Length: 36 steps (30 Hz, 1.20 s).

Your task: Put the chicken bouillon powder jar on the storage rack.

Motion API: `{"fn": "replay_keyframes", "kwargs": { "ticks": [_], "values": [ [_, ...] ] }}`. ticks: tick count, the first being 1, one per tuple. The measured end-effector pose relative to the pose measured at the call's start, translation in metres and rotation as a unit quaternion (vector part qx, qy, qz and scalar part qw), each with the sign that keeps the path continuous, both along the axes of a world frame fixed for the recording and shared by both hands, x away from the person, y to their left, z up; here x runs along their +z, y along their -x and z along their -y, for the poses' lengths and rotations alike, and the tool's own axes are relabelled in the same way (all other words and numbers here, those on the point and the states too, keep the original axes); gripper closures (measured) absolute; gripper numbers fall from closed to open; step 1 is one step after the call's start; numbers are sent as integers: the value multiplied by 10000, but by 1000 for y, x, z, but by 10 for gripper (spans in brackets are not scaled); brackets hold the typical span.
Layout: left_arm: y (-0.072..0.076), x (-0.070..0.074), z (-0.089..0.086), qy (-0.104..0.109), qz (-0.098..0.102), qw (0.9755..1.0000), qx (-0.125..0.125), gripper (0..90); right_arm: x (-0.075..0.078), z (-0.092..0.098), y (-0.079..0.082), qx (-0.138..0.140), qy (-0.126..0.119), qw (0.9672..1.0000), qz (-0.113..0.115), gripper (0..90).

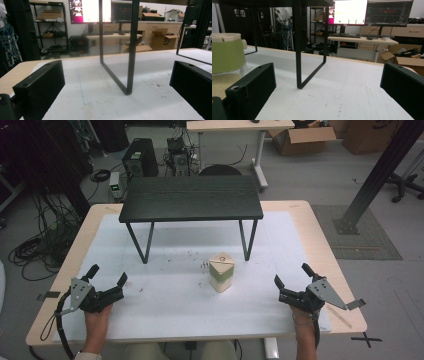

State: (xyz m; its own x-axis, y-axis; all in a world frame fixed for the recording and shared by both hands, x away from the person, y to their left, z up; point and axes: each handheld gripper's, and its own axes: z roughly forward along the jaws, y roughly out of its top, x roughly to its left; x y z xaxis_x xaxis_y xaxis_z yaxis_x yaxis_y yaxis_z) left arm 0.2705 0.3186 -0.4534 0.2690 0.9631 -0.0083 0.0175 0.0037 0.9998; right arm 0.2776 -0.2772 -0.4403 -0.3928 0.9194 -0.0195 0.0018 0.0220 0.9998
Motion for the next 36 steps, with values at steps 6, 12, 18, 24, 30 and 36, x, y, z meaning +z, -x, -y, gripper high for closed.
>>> {"fn": "replay_keyframes", "kwargs": {
  "ticks": [6, 12, 18, 24, 30, 36],
  "values": [
    [0, 0, 0, 1, 0, 10000, 0, 2, 9, -9, 0, 154, 30, 9999, 6, 0],
    [0, 0, 0, 2, 6, 10000, 1, 2, 16, -20, 2, 329, 80, 9994, -71, 0],
    [0, 0, 0, 2, 4, 10000, 1, 2, 23, -32, 4, 511, 61, 9985, -182, 0],
    [0, 0, 0, 5, 6, 10000, 2, 2, 27, -51, 6, 778, 71, 9965, -283, 0],
    [0, 0, 0, 12, 10, 10000, 5, 2, 27, -70, 7, 1042, 115, 9938, -379, 0],
    [0, 0, 0, 13, 15, 10000, 5, 2, 27, -88, 4, 1261, 171, 9907, -485, 0]
  ]
}}
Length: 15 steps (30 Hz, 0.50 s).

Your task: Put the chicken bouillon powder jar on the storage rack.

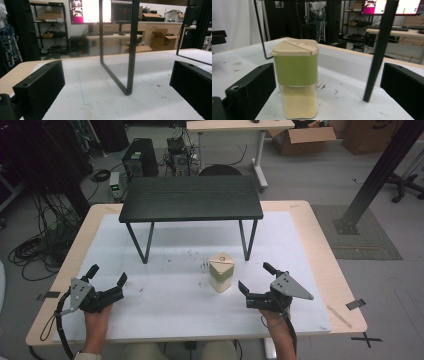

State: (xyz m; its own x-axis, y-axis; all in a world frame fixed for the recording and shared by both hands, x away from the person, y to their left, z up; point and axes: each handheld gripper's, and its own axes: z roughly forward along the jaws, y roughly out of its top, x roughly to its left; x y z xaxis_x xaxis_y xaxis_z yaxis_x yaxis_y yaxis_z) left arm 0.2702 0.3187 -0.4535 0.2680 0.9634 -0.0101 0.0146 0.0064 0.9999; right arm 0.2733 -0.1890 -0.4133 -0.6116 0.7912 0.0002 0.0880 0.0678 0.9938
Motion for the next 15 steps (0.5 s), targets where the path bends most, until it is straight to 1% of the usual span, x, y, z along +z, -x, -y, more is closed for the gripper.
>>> {"fn": "replay_keyframes", "kwargs": {
  "ticks": [4, 6, 7, 11, 15],
  "values": [
    [0, 0, 0, -2, -4, 10000, -1, 2, -1, -11, -4, 78, 37, 9999, -91, 0],
    [0, 0, 0, 0, -3, 10000, -1, 2, -1, -13, -4, 91, 43, 9999, -123, 0],
    [0, 0, 0, 3, -2, 10000, -1, 2, -2, -18, -6, 152, 62, 9997, -189, 0],
    [0, 0, 0, 6, 1, 10000, -2, 2, -3, -28, -9, 239, 113, 9993, -270, 0],
    [0, 0, 0, 5, 3, 10000, -3, 2, -4, -34, -11, 248, 132, 9990, -344, 0]
  ]
}}
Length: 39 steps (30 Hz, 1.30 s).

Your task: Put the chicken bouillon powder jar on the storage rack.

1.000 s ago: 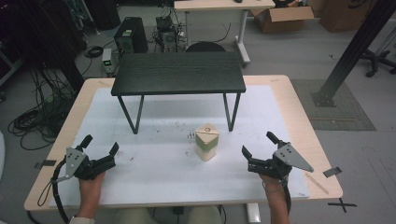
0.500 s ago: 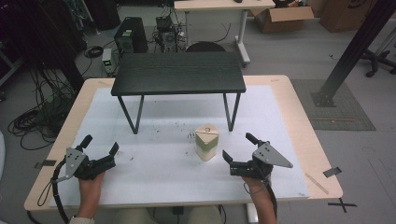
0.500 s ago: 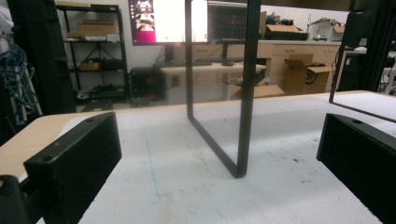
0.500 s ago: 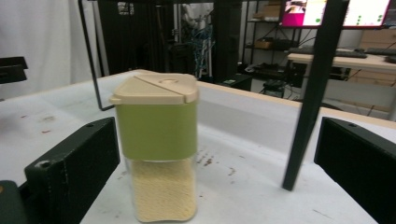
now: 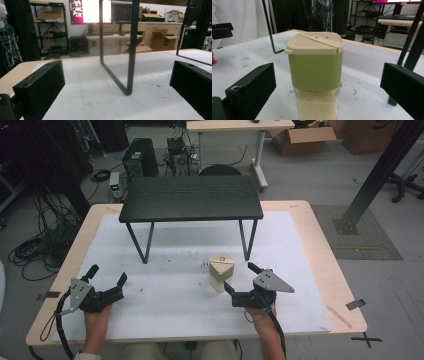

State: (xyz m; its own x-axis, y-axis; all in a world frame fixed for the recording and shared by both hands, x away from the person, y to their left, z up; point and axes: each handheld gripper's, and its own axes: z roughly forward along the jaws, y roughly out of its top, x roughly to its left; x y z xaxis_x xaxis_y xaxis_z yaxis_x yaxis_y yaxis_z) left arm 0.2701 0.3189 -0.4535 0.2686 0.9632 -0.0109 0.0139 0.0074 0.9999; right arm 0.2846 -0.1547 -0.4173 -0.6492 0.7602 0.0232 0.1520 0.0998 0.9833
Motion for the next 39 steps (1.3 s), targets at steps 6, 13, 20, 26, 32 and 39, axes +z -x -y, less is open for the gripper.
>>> {"fn": "replay_keyframes", "kwargs": {
  "ticks": [6, 13, 20, 26, 32, 39],
  "values": [
    [0, 0, 0, 5, 11, 10000, 3, 2, -2, -8, -4, 39, 53, 9998, -171, 0],
    [0, 0, 0, 19, 21, 10000, 4, 2, -7, -19, -11, 43, 159, 9992, -353, 0],
    [0, 0, 0, 13, 18, 10000, 4, 2, -10, -30, -20, 34, 341, 9981, -509, 0],
    [0, 0, 0, 31, 28, 10000, 4, 2, -11, -36, -27, -8, 394, 9973, -626, 0],
    [0, 0, 0, 24, 21, 10000, 4, 2, -13, -44, -34, -60, 515, 9959, -747, 5],
    [0, 0, -1, 32, 26, 10000, 3, 2, -16, -49, -38, -60, 597, 9945, -854, 44]
  ]
}}
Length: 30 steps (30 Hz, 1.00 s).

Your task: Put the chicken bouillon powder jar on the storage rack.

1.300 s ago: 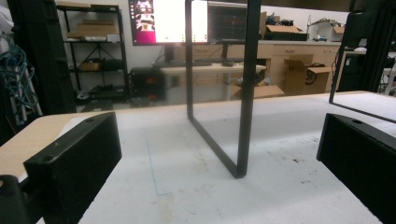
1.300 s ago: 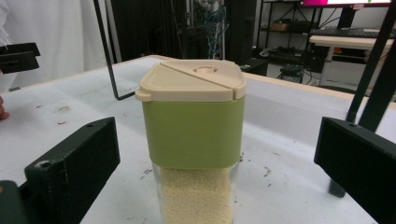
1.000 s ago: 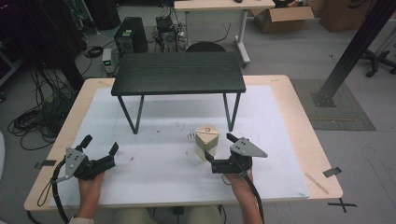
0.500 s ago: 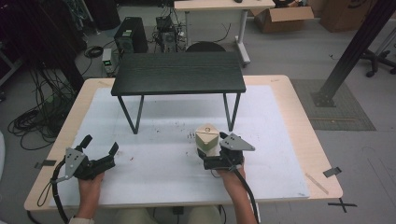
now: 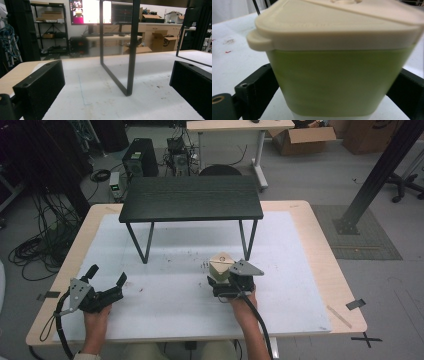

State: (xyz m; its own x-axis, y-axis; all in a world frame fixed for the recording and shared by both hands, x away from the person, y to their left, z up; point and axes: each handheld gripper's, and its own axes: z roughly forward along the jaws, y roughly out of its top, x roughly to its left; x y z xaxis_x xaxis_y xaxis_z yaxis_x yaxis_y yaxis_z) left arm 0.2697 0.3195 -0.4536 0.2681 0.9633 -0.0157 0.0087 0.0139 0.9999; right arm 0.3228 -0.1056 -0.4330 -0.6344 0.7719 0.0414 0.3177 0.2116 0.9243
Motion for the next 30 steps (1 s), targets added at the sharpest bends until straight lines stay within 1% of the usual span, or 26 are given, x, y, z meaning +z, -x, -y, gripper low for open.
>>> {"fn": "replay_keyframes", "kwargs": {
  "ticks": [6, 9, 14, 15, 16, 19, 22, 30],
  "values": [
    [0, 0, 0, 8, 3, 10000, 1, 2, -2, -1, -1, 24, 22, 10000, -46, 84],
    [0, 0, 0, 8, 6, 10000, 2, 2, -2, -2, -1, 92, 64, 9999, -23, 121],
    [0, 0, 0, 8, 6, 10000, 3, 2, -2, -2, -1, 103, 87, 9999, 4, 153],
    [0, 0, 0, 13, 5, 10000, 3, 2, -2, -2, -1, 110, 85, 9999, 2, 169],
    [0, 0, 0, 13, 10, 10000, 3, 2, -1, -2, -1, 114, 77, 9999, 4, 204],
    [0, 0, 0, 13, 10, 10000, 3, 2, -1, -2, 0, 101, 101, 9999, 58, 237],
    [0, 0, 0, 14, 11, 10000, 3, 2, 0, -1, 0, 77, 89, 9999, 60, 272],
    [1, 0, -1, 51, 35, 10000, 3, 2, -1, 0, 0, 25, 43, 10000, 72, 286]
  ]
}}
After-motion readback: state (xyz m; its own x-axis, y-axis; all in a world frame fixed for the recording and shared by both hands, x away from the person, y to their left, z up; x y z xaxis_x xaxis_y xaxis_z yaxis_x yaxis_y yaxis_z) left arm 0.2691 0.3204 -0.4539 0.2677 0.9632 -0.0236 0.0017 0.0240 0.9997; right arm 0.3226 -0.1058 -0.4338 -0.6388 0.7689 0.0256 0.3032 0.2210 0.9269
